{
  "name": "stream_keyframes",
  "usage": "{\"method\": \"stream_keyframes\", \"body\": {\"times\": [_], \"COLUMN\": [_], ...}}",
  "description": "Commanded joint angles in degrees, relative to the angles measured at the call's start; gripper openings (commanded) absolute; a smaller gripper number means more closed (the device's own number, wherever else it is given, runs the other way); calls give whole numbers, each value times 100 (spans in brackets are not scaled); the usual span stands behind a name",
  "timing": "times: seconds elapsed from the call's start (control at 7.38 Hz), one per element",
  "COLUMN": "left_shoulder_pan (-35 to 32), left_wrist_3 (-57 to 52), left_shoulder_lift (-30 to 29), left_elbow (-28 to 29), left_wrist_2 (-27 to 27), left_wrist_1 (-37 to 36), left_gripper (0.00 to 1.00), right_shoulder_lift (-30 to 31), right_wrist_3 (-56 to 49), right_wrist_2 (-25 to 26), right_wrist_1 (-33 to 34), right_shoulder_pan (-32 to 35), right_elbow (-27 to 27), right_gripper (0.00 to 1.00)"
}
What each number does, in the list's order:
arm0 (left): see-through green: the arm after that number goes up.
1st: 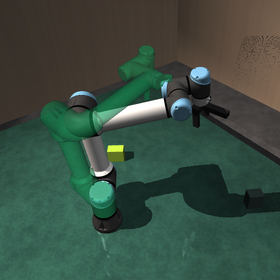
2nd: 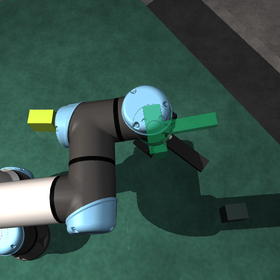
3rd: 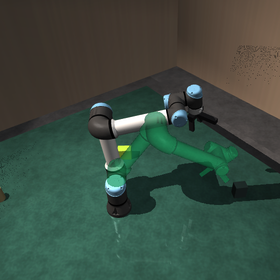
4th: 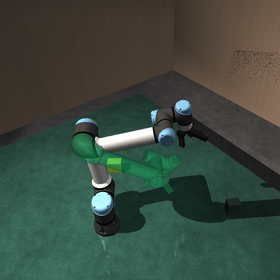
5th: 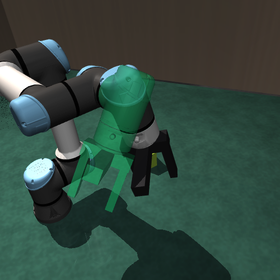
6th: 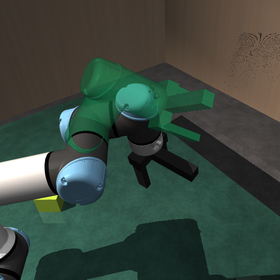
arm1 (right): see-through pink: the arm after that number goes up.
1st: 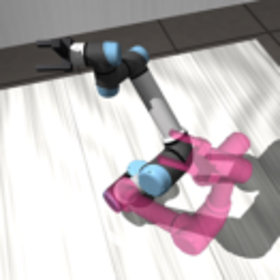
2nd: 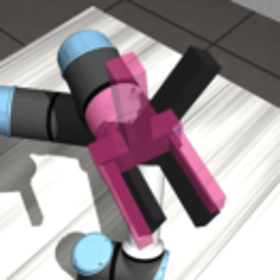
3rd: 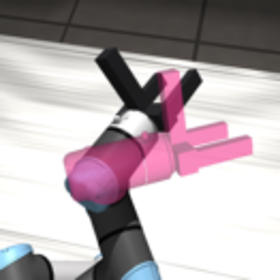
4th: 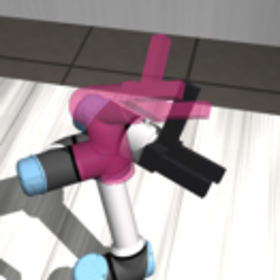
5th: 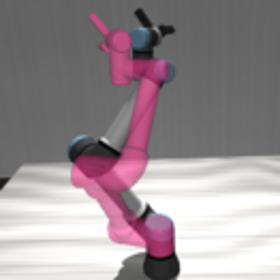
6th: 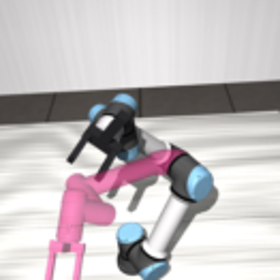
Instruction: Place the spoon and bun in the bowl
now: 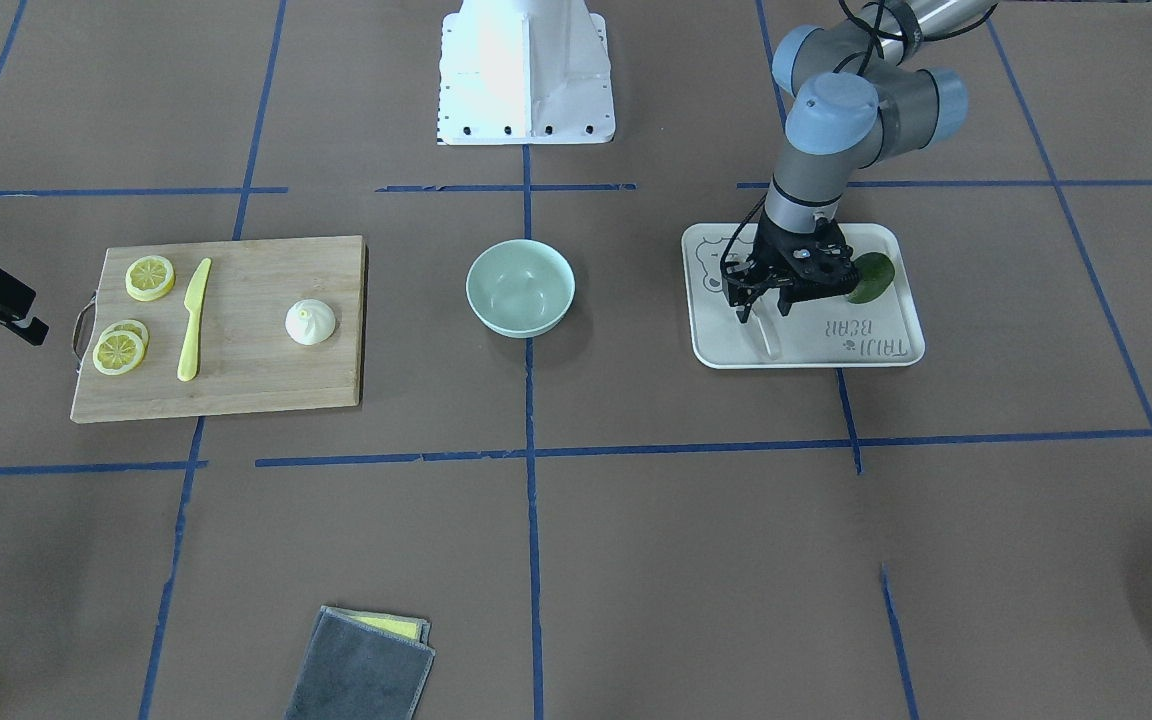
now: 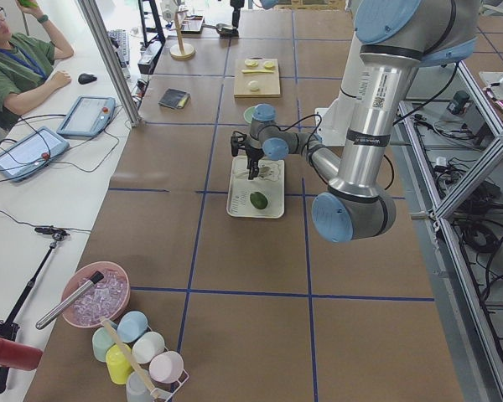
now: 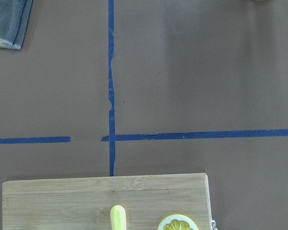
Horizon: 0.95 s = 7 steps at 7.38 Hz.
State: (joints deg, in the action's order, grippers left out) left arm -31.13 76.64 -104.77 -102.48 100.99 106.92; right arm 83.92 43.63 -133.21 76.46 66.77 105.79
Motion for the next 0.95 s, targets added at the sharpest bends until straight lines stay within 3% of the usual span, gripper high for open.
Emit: {"method": "stream_keyframes", "body": {"times": [0.0,0.41,0.81], "left_shoulder_pan": [2,2,-155], "left_wrist_3": [0,0,-9], "left_shoulder_lift": [-8,1,98], "left_elbow": [0,-52,-482], "left_wrist_2": [0,8,9], "left_wrist_1": [-4,-13,-309], "left_gripper": [38,0,0], "right_shoulder_lift": [-7,-7,-7], "right_wrist_3": [23,32,391], "right_wrist_2": [14,67,224], "right_wrist_1": [0,0,-44], "right_shoulder_pan": [-32,-85,-391], "right_elbow": [12,12,99], "right_gripper": [100,100,100]}}
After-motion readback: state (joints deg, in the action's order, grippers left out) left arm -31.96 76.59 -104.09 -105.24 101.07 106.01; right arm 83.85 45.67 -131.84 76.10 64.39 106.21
